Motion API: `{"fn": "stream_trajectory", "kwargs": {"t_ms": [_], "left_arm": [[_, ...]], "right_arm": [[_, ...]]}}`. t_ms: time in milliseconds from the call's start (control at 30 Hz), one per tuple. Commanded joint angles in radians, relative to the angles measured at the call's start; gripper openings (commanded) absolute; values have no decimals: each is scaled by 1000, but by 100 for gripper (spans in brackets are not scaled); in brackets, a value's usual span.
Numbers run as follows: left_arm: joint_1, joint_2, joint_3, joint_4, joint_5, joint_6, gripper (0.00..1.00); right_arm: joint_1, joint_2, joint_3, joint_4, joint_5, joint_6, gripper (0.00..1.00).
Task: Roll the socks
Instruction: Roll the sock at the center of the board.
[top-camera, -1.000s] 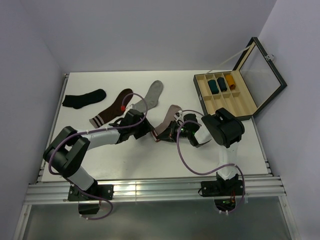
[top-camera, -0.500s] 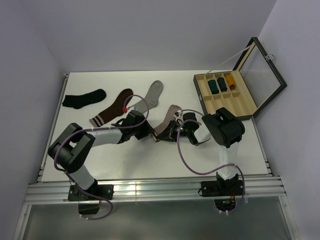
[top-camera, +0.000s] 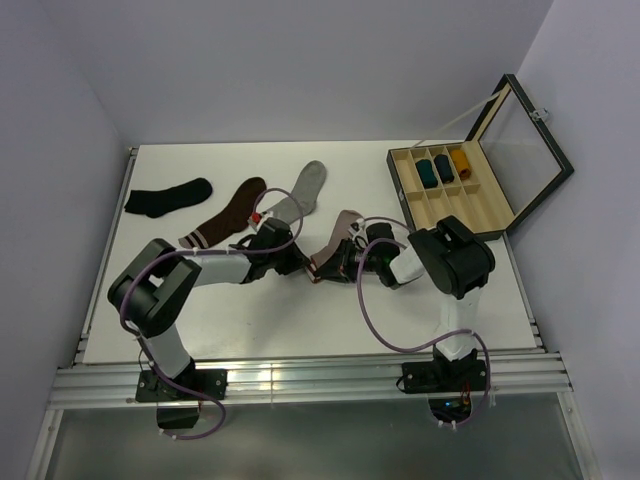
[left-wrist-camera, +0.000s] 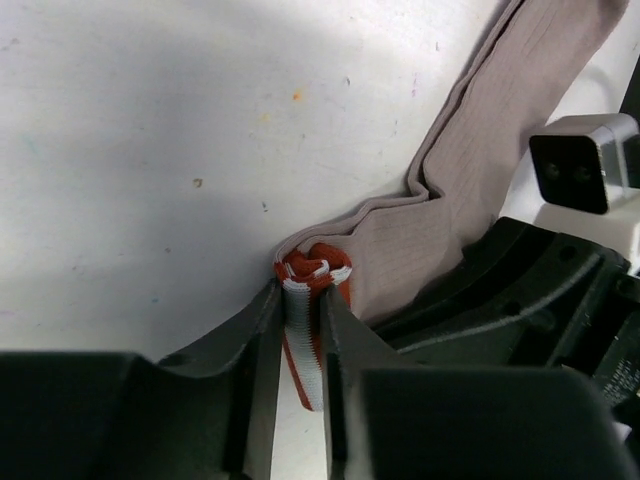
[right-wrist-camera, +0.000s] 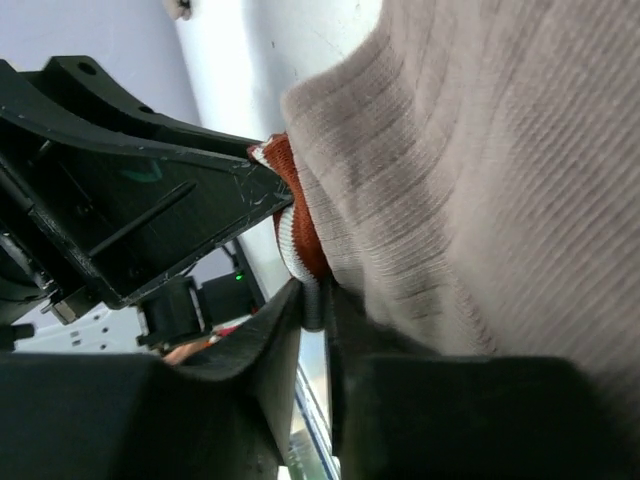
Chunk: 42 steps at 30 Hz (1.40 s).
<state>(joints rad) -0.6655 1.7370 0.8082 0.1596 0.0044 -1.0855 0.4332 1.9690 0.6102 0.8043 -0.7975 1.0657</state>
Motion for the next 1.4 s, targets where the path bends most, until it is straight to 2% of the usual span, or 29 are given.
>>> {"fn": "stream_trajectory", "kwargs": {"t_ms": [0,67,133,167,200,333,533,900,1167,1367], "left_arm": [[-2,42,41,-78,-14,33,21],[-11,39,63,-127,-33,54,17],[-28,39,100,-157,-72,71,14],[-35,41,115,-226,-87,84,13],[-49,44,146,-248,-95,90,12],[-74,59,198,-339,-139,107,11],[-85,64,246,-430,-178,111,11],[-85,78,290,-477,-179,95,10],[-82,72,286,-485,-176,76,10],[-80,78,283,-491,-185,65,10]], "right_arm": [[-8,-79,6,-227,101,-130,23],[-2,-126,13,-317,133,-200,33],[15,-212,25,-387,220,-248,38],[25,-243,26,-446,257,-294,40],[50,-304,40,-482,347,-318,41],[143,-429,71,-611,593,-441,43],[269,-487,102,-617,779,-594,45],[421,-398,134,-539,863,-728,46],[461,-303,154,-518,888,-771,45],[473,-344,119,-485,905,-748,44]]}}
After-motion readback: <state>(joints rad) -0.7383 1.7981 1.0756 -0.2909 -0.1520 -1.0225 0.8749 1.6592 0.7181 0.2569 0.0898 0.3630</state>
